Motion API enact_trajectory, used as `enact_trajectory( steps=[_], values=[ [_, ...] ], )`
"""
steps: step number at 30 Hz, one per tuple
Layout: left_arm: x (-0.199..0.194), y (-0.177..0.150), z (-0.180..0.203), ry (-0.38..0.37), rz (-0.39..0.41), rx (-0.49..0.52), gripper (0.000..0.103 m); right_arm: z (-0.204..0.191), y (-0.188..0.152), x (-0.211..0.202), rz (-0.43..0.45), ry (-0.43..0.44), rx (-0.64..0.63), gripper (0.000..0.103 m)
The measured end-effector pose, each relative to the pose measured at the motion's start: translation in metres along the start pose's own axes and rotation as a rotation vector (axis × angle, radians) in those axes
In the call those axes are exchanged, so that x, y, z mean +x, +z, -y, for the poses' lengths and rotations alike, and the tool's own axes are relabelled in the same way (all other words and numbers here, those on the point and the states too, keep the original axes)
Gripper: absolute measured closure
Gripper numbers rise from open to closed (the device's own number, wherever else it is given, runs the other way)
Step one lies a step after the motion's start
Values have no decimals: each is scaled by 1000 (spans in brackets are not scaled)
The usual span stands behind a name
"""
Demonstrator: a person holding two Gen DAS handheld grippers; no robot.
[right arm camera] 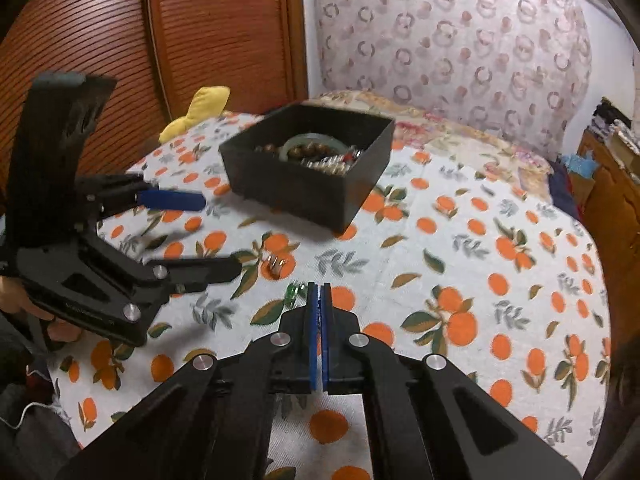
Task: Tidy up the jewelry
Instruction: 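Grasp the small silver ring with the left tool while the right lifts the green necklace, then carry the silver ring and green necklace into the box and open both tools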
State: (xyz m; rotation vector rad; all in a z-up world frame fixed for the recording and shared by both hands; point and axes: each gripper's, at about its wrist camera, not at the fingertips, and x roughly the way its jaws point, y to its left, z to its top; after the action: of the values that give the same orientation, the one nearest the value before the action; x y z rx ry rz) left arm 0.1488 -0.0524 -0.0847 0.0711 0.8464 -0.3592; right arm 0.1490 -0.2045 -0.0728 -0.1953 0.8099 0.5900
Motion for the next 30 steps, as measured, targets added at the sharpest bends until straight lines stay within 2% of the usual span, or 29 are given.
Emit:
enact_trajectory(
  steps=[2,10,14,17,20,21,25,30],
  values=[
    [2,1,3,-4,-4,11,20,5,5,-10,31,-9,21,101],
    [18,7,19,-40,-41,60,51,18,22,-36,92,-47,32,101],
    [26,9,27,-39,-54,82,56,19,25,-38,95,-57,26,101],
    [31,10,32,-40,-62,92,66,19,25,-38,93,-62,25,101],
    [33,11,34,-24,-58,112,81,19,25,-37,92,-62,23,101],
    [33,11,33,-28,-58,111,89,19,25,-38,93,-61,23,101],
    [31,11,29,-46,-57,101,89,20,26,-38,93,-60,15,101],
    [17,18,17,-35,-15,69,89,20,35,-41,109,-61,3,101]
  ],
)
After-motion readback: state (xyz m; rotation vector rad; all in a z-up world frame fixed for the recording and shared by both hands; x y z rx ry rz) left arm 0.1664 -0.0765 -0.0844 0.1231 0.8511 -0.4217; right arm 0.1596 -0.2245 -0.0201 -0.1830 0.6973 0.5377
